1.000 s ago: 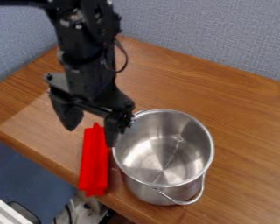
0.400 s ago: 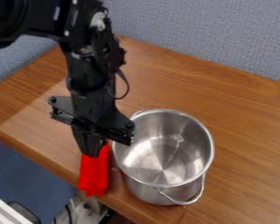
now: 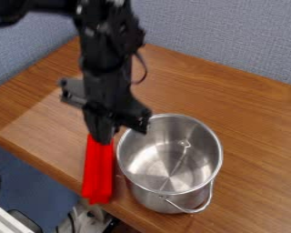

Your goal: Move the red object from the metal pot to the table

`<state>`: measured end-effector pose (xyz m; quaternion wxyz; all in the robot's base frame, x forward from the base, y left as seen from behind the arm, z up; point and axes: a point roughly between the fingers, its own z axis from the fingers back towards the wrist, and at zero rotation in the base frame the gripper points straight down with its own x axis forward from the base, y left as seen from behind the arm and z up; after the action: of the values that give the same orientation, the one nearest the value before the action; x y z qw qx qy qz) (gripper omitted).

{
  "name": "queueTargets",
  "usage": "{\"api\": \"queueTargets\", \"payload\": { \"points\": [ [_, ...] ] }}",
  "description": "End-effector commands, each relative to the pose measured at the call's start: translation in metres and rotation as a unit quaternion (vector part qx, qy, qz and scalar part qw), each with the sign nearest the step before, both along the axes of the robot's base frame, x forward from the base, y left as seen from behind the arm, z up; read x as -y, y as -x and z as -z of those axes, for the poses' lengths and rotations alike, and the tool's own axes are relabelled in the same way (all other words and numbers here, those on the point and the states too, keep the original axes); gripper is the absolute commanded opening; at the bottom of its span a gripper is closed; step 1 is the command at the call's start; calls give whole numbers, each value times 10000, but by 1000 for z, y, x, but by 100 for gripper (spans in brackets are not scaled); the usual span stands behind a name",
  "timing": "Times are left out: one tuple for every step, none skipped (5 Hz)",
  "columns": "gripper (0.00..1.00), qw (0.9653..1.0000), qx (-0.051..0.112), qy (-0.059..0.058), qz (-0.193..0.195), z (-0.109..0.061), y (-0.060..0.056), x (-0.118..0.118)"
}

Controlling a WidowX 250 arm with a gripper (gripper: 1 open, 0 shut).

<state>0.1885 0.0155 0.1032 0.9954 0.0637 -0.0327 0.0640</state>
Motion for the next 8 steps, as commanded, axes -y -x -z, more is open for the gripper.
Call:
{"api": "queueTargets", "payload": {
  "points": [
    [0, 9994, 302, -92, 112, -33, -20, 13],
    [100, 9991, 377, -45, 208, -42, -37, 28],
    [100, 9992, 352, -40, 192, -31, -20, 17],
    [100, 9992, 340, -13, 206, -24, -4, 7],
    [100, 9995, 274, -21, 182, -18, -2, 5],
    [100, 9998, 171, -21, 96, -6, 1, 3],
    [100, 9999, 119, -29, -26, 5, 6, 0],
    [100, 9999, 77, -54, -56, 15, 9, 0]
  ]
}}
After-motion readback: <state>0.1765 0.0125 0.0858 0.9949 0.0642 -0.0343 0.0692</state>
